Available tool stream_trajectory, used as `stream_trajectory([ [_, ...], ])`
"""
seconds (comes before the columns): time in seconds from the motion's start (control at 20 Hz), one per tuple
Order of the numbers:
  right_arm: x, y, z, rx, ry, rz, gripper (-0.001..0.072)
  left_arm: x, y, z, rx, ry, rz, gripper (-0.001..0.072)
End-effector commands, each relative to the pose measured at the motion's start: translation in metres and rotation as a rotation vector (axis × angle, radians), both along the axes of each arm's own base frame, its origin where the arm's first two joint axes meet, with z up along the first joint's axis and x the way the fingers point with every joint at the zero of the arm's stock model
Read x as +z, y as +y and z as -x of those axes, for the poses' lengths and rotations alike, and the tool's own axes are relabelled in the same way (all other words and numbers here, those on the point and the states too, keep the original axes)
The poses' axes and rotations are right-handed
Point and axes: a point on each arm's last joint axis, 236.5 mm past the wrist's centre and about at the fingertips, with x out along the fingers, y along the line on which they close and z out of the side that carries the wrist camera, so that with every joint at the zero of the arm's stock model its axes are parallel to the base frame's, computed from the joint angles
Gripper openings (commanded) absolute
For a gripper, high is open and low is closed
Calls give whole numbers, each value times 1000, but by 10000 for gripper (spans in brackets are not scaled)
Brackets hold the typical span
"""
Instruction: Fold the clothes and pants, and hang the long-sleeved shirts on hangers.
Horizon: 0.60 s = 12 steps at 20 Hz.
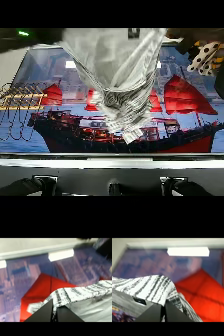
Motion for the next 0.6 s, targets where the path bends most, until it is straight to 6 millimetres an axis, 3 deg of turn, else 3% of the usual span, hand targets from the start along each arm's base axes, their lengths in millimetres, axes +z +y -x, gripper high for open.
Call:
stream_trajectory([
  [0.0, 86, 24, 59, 134, -294, -77, 29, 66, 39, 58, 44, -122, 144, 16],
  [0.1, 101, 36, 73, 177, -340, -113, 29, 74, 50, 77, 56, -112, 191, 16],
  [0.2, 79, 41, 66, 180, -271, -87, 29, 54, 55, 83, 78, -21, 183, 16],
  [0.25, 58, 43, 57, 172, -206, -63, 29, 33, 55, 82, 96, 61, 167, 16],
  [0.35, -3, 44, 36, 138, -24, 0, 29, -13, 53, 77, 140, 221, 145, 16],
  [0.45, -71, 42, 19, 104, 171, 99, 29, -72, 47, 70, 200, 403, 133, 16],
  [0.55, -139, 41, 12, 92, 371, 194, 29, -146, 35, 65, 226, 585, 83, 16],
])
